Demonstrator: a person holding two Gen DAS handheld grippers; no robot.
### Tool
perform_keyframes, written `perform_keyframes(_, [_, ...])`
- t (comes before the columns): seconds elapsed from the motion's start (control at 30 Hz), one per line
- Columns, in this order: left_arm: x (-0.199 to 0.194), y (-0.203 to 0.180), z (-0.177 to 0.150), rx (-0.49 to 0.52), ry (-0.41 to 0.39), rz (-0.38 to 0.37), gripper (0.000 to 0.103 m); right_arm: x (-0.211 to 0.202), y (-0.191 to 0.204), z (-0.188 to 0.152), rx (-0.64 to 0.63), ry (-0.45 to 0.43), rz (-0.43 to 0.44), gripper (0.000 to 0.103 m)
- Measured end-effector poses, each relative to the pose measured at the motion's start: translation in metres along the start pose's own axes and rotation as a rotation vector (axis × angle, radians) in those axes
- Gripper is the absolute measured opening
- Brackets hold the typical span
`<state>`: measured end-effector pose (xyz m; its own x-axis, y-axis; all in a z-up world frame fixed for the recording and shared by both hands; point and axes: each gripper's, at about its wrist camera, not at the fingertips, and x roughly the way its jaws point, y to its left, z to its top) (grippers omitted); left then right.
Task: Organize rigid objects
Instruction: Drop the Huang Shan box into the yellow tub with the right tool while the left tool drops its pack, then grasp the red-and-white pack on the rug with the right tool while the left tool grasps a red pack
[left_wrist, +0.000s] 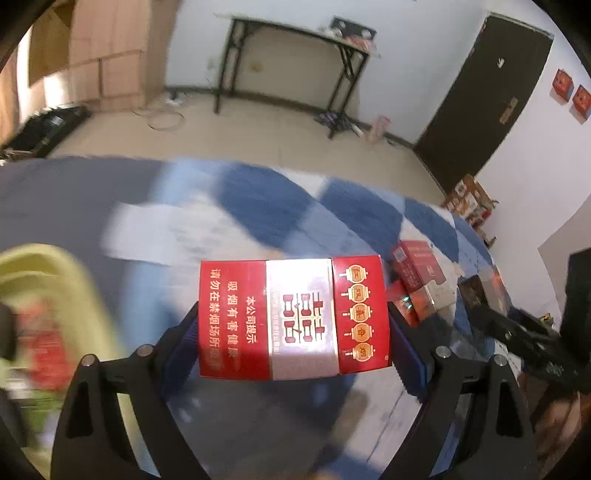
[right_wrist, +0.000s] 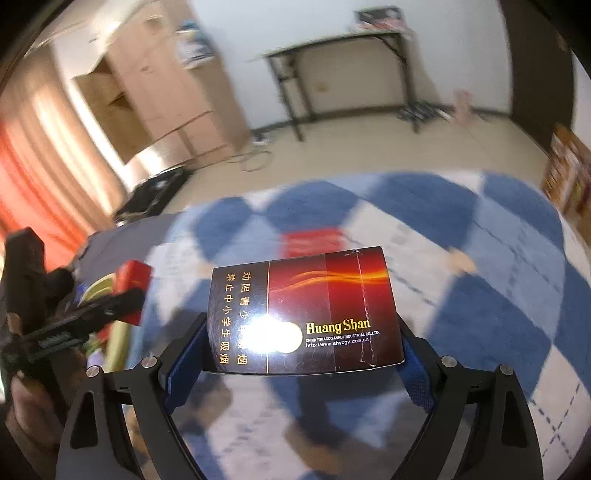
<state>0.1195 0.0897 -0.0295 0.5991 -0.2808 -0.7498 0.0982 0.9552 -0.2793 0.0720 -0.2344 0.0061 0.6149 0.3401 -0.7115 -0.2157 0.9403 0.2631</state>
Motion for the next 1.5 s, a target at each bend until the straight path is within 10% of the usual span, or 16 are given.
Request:
perform_keyframes(0.2, [-0.104,0.127,0.001,-0.116,-0.029,0.179,0.09,0.015,0.164,-0.007,-0.262,0.065,0.213,0.091])
perform_keyframes(0.4, [-0.1,0.229,0.0,-0.25,0.026,0.292,0.09,0.078,0.285,-0.065,-0.479,0.224,0.275,0.091])
perform_keyframes(0.8, [-0.042,0.242,-0.026,-0.213,0.085,0.313,0.093,0.146,0.347,-0.091,-0.646,0.267,0.178,0.093])
perform_keyframes(1.2, [-0.092,0.214,-0.017,-0.218,-0.026,0.235,0.103,0.099,0.317,-0.081,-0.466,0.114,0.194,0.099])
perform_keyframes(1.5, [-0.055,0.086,-0.009,0.043,0.033,0.058,0.103,0.01,0.105,-0.013,-0.103,-0.006,0.005,0.103])
